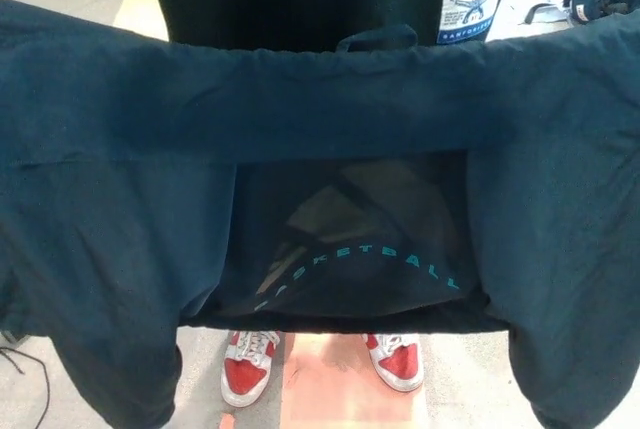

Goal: A person hands a coat to the robot and the robot grabs it with both hands and holds it while the person wears the coat.

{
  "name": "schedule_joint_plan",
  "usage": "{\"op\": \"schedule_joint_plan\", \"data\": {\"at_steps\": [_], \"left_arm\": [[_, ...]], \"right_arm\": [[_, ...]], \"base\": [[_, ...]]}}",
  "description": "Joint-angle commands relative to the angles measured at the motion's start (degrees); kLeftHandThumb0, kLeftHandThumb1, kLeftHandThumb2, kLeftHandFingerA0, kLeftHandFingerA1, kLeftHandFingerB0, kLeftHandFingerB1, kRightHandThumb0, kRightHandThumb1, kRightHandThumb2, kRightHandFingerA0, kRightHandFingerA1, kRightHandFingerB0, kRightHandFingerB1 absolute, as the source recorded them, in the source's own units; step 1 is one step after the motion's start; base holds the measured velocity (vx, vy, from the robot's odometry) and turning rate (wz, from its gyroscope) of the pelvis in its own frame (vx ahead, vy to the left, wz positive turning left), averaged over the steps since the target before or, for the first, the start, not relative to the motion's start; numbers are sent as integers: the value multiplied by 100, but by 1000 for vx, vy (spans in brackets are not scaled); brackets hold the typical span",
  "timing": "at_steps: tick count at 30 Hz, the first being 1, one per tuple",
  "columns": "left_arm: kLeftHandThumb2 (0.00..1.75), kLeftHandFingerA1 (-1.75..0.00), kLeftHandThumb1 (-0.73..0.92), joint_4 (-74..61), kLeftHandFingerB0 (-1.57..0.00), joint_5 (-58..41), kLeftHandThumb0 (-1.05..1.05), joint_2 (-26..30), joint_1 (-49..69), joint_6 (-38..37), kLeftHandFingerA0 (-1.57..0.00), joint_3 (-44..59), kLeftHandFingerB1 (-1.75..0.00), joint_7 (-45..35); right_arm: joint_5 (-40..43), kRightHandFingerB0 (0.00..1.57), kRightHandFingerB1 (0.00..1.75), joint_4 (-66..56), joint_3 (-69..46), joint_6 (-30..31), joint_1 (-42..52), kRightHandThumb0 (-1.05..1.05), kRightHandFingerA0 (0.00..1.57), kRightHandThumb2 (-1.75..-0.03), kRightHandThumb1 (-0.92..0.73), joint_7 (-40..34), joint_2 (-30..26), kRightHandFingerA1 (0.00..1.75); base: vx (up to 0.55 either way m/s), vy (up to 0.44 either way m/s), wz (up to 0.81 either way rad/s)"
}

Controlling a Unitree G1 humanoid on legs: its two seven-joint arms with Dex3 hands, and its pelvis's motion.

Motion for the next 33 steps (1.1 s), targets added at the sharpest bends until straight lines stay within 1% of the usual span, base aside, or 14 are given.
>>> {"op": "schedule_joint_plan", "data": {"at_steps": [1,6,8,9,10,20,23,24,25,26,27,31,32,33], "left_arm": [[62,-46,72,-2443,-58,2416,-38,1321,898,-1684,-86,-668,-37,3796],[62,-45,72,-4205,-49,2119,-44,1961,1614,-2773,-77,229,-37,3208],[61,-45,70,-4707,-49,2009,-48,2119,1788,-3067,-77,608,-37,3096],[61,-45,67,-5212,-48,1859,-51,2196,1973,-3371,-78,1072,-37,2962],[94,-65,55,-5647,-38,1602,-52,2191,2134,-3603,-74,1469,-50,2704],[82,-66,43,-7092,-53,-61,-54,1948,2034,-5435,-83,3149,-55,1638],[79,-67,37,-7733,-51,-601,-51,1987,2051,-5476,-84,3581,-54,1294],[54,-51,46,-7859,-62,-703,-53,1987,2011,-5465,-86,3663,-42,1256],[54,-51,46,-7990,-62,-807,-53,1975,1975,-5454,-86,3749,-42,1216],[55,-49,46,-8277,-60,-1076,-57,1992,1882,-5435,-78,3967,-41,1145],[83,-65,40,-8384,-49,-1116,-56,1968,1842,-5404,-75,4053,-53,1132],[87,-63,43,-8980,-50,-1581,-63,1971,1749,-5237,-74,4422,-53,972],[60,-48,51,-9112,-64,-1647,-69,1965,1777,-5165,-77,4576,-44,931],[60,-50,51,-9203,-63,-1722,-69,1986,1780,-5158,-77,4741,-44,883]], "right_arm": [[-1585,72,48,-2069,68,-2323,1017,-25,104,-62,-76,-2758,-1159,62],[-647,74,47,-3371,-797,-2896,1762,-24,104,-63,-78,-2000,-1060,62],[-481,69,46,-3620,-1046,-3237,1826,-29,103,-64,-77,-1992,-1044,60],[-227,55,41,-3968,-1347,-3612,1867,-38,91,-63,-73,-1893,-1025,53],[-35,49,38,-4320,-1607,-3849,1880,-36,78,-61,-70,-1791,-1014,47],[689,52,39,-6374,-3048,-4058,1679,-46,78,-59,-68,-1334,-743,47],[880,53,38,-6899,-3394,-3956,1507,-47,77,-61,-67,-1194,-729,46],[892,52,38,-7060,-3474,-3863,1487,-47,75,-61,-68,-1154,-724,47],[904,52,38,-7236,-3568,-3768,1477,-47,75,-61,-68,-1106,-710,47],[1069,50,38,-7396,-3776,-3879,1214,-45,71,-60,-65,-1062,-808,49],[1131,49,37,-7448,-3840,-3876,1146,-46,69,-61,-65,-1029,-825,51],[1707,47,35,-7783,-4015,-3821,750,-44,67,-60,-64,-811,-937,54],[1778,45,35,-7839,-4051,-3791,654,-43,66,-60,-64,-780,-961,54],[1838,44,35,-7905,-4100,-3754,577,-43,65,-60,-65,-740,-979,56]], "base": [[0,0,0],[0,0,0],[0,0,0],[0,0,0],[0,0,0],[0,0,0],[0,0,0],[0,0,0],[0,0,0],[0,0,0],[0,0,0],[0,0,0],[0,0,0],[0,0,0]]}}
